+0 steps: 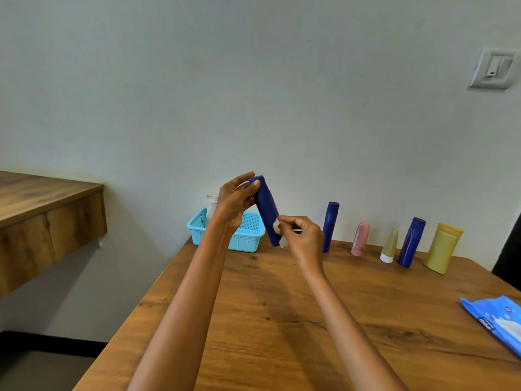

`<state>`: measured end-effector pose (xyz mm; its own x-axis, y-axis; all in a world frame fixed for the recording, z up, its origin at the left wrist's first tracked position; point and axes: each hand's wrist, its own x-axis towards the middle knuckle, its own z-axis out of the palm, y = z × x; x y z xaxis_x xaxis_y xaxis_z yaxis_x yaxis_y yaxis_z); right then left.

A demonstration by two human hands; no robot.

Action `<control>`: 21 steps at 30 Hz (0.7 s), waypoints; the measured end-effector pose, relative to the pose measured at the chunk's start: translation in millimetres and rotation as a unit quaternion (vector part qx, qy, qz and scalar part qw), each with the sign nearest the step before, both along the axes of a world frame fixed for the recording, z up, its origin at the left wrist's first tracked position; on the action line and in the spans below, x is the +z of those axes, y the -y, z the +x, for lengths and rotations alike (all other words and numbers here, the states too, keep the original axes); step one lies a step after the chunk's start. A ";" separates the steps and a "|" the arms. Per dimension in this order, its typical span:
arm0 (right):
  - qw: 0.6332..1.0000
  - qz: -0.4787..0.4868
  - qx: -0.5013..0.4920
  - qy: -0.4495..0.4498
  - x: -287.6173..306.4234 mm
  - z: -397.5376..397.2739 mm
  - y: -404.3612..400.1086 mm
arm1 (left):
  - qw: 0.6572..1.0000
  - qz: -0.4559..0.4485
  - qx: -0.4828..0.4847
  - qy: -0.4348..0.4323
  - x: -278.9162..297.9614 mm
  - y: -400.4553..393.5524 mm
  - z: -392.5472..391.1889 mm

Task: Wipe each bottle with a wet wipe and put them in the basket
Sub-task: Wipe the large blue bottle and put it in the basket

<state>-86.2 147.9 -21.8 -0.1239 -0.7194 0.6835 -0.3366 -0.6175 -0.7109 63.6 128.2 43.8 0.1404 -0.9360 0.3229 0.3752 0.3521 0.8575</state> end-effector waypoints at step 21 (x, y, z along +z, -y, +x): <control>0.976 -0.164 -0.017 -0.142 33.1 14.0 6.0 | 0.996 0.047 0.053 0.046 -2.0 -0.7 -8.1</control>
